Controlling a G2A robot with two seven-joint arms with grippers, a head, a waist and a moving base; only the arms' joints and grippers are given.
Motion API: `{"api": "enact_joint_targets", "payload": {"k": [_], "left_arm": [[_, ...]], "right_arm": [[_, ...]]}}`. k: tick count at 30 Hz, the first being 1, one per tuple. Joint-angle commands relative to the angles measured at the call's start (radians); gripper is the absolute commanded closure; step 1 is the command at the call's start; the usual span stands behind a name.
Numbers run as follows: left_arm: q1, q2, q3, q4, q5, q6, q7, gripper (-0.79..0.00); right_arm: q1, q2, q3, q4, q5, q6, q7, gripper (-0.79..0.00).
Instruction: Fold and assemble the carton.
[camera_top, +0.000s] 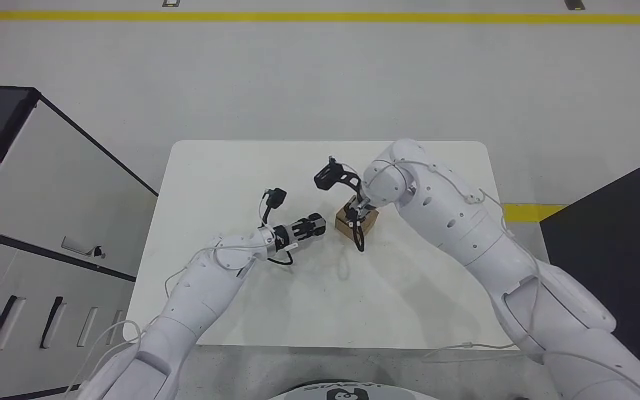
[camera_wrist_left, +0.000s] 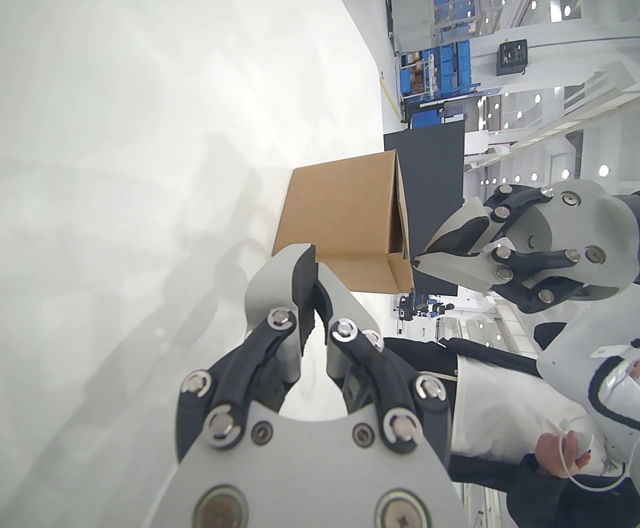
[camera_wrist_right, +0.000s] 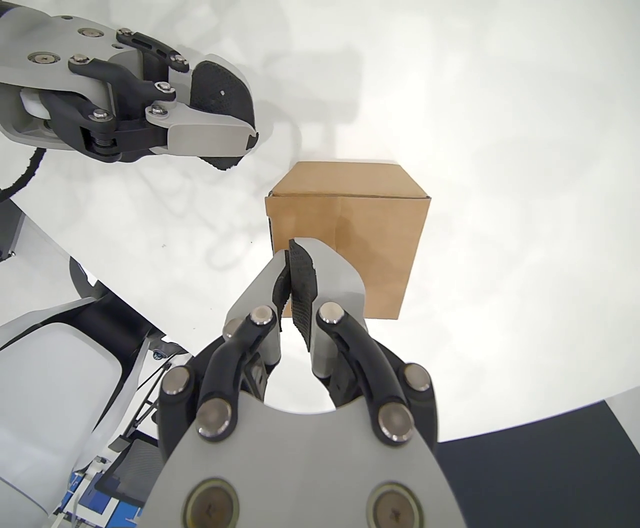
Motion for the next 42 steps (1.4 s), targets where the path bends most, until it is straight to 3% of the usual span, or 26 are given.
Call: {"api": "enact_joint_targets", "payload": {"k": [1,29,32,33,34,35,38,39,42], "left_arm": [[0.000,0.000,-0.001,0.000,-0.001,0.001,-0.002,0.000],[0.007,0.002,-0.008,-0.010,0.007,0.000,0.002,0.000],[0.008,0.002,-0.009,-0.012,0.007,0.003,0.001,-0.283],[0.009,0.002,-0.009,-0.013,0.007,0.004,0.001,-0.385],[0.009,0.002,-0.009,-0.014,0.007,0.004,0.000,-0.619],[0.010,0.002,-0.009,-0.014,0.008,0.004,0.000,-0.785],[0.011,0.003,-0.009,-0.018,0.009,0.005,-0.001,-0.785],[0.012,0.003,-0.010,-0.019,0.007,0.004,-0.002,-0.785],[0.015,0.003,-0.011,-0.024,0.009,0.003,-0.002,-0.785]], "right_arm": [[-0.001,-0.001,0.000,0.004,0.006,-0.003,-0.001,0.000],[0.013,-0.023,-0.024,0.063,0.026,-0.009,-0.008,0.000],[0.012,-0.022,-0.021,0.060,0.025,-0.007,-0.009,-0.006],[0.011,-0.022,-0.020,0.058,0.024,-0.007,-0.009,-0.058],[0.010,-0.022,-0.018,0.057,0.023,-0.005,-0.009,-0.108],[0.009,-0.021,-0.015,0.055,0.024,-0.003,-0.010,-0.203],[0.005,-0.018,-0.006,0.043,0.022,0.004,-0.016,-0.419],[0.004,-0.016,-0.002,0.038,0.020,0.006,-0.017,-0.554],[-0.004,-0.011,0.012,0.021,0.015,0.012,-0.022,-0.723]]}}
